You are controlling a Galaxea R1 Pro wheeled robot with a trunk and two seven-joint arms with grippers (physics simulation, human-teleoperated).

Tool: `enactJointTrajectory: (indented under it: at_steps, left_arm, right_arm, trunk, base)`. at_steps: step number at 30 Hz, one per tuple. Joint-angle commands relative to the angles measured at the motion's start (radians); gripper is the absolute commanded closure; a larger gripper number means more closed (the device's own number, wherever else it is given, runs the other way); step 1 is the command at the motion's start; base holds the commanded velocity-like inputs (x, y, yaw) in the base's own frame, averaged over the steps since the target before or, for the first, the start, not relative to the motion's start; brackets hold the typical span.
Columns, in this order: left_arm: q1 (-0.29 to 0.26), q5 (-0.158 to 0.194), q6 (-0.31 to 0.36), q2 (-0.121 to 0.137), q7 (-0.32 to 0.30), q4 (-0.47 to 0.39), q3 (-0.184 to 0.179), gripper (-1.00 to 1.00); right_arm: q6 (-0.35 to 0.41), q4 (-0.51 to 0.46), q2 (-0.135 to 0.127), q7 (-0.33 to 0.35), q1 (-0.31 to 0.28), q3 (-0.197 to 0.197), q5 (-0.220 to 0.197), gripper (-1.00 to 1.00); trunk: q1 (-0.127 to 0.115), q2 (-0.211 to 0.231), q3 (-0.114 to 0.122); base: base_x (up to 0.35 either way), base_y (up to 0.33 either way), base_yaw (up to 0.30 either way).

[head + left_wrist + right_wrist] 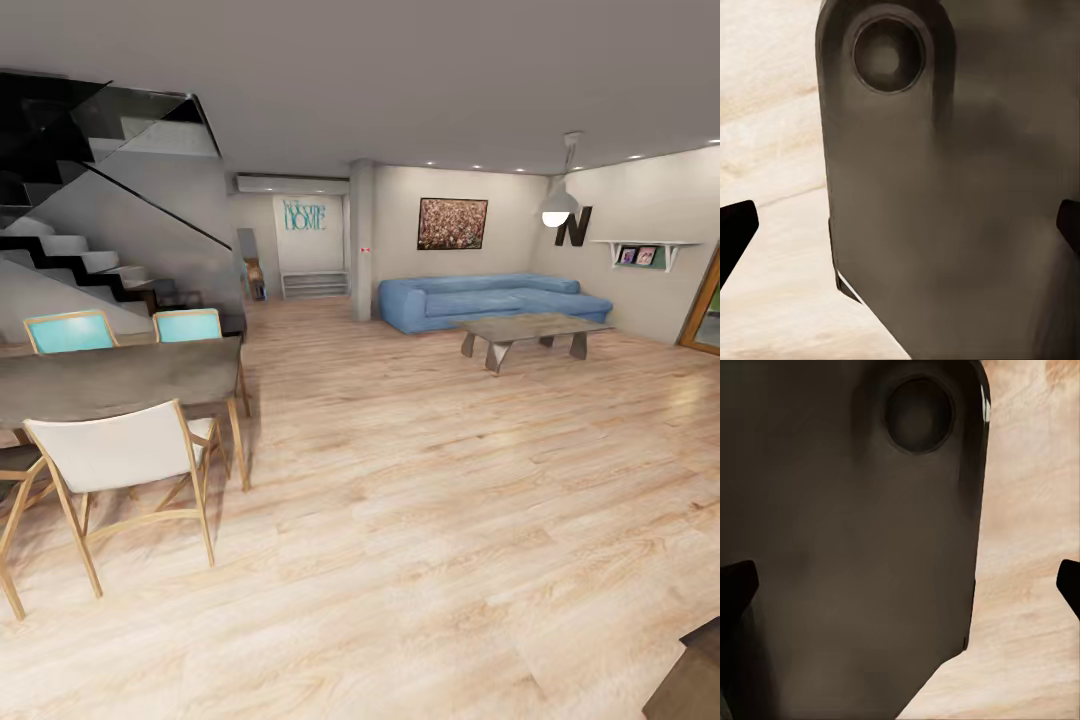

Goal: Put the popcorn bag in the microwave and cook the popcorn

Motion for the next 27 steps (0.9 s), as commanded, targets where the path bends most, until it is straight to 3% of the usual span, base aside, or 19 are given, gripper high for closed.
enactJointTrajectory:
  at_steps: [1, 17, 27]
  left_arm:
    - [0.000, 0.006, -0.006, -0.003, -0.006, -0.006, 0.006, -1.00]
    - [0.001, 0.008, -0.011, -0.002, -0.005, -0.051, 0.012, -1.00]
    - [0.001, 0.007, -0.013, -0.001, -0.005, -0.054, 0.010, -1.00]
  right_arm:
    - [-0.006, 0.002, -0.004, -0.006, -0.001, -0.002, -0.005, -1.00]
    - [-0.011, 0.002, -0.003, -0.002, -0.002, 0.007, 0.008, -1.00]
    - [-0.019, 0.002, -0.002, -0.002, -0.002, 0.006, 0.007, -1.00]
  trunk:
    - [0.000, 0.000, 0.000]
    - [0.000, 0.000, 0.000]
    - [0.000, 0.000, 0.000]
  base:
    - [0.000, 0.000, 0.000]
    - [0.000, 0.000, 0.001]
    - [0.000, 0.000, 0.225]
